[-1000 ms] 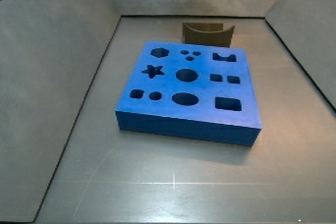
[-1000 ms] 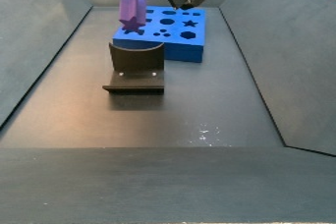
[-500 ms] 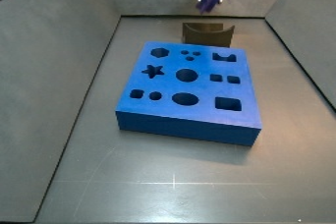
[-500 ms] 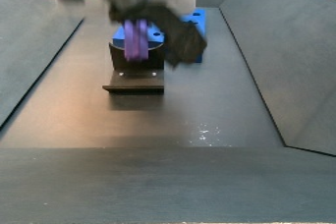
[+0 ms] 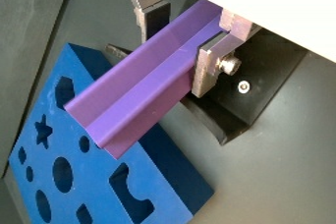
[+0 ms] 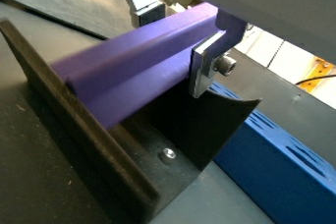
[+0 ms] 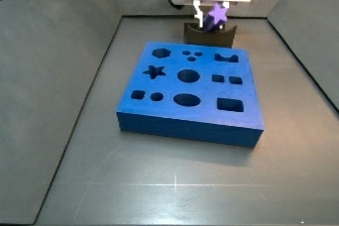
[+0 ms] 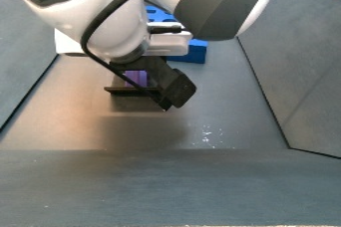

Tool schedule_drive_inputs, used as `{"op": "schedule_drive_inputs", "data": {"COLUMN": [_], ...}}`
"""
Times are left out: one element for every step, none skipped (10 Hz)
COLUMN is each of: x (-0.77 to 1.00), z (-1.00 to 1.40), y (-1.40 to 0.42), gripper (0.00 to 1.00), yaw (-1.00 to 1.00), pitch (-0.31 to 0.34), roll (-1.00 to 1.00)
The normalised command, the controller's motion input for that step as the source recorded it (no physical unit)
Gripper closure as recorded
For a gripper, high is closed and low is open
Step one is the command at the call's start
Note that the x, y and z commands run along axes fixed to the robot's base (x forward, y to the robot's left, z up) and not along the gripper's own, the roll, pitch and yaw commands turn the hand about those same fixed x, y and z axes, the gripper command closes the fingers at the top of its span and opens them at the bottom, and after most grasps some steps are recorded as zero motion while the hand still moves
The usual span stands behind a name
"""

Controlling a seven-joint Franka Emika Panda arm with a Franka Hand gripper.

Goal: Pick up the star object. Move up. Place the star object on the fixture. Regrasp the star object. Move to above the board. Insert the star object.
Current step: Place the star object on the fixture, then regrasp the star object.

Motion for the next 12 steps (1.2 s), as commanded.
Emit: {"op": "schedule_drive_inputs", "data": {"x": [0.08,0.06,0.06,0.06,0.00,0.00,-0.01,-0.03,-0.03,-0.03,-0.04,-0.04], "z": [-0.31,-0.30,-0.30,-0.30,0.00,1.00,1.00,1.00,1.00,1.00,0.93,0.69], "y": [0.08,0.09,0.09,0.09,0.00,0.00,0.00,0.00,0.00,0.00,0.01,0.01], "gripper": [1.00,1.00,1.00,1.00,0.00,0.00,0.00,0.00,0.00,0.00,0.00,0.00], "yaw": [-0.09,-0.07,-0.06,-0.04,0.00,-0.01,-0.01,-0.01,-0.02,-0.03,-0.04,-0.04], "pitch": [-0.045,-0.054,-0.053,-0.053,0.000,0.074,0.082,0.081,0.078,0.076,0.067,0.055], "roll": [-0.12,-0.10,-0.10,-0.10,0.00,0.08,0.09,0.09,0.09,0.08,0.06,0.05]}}
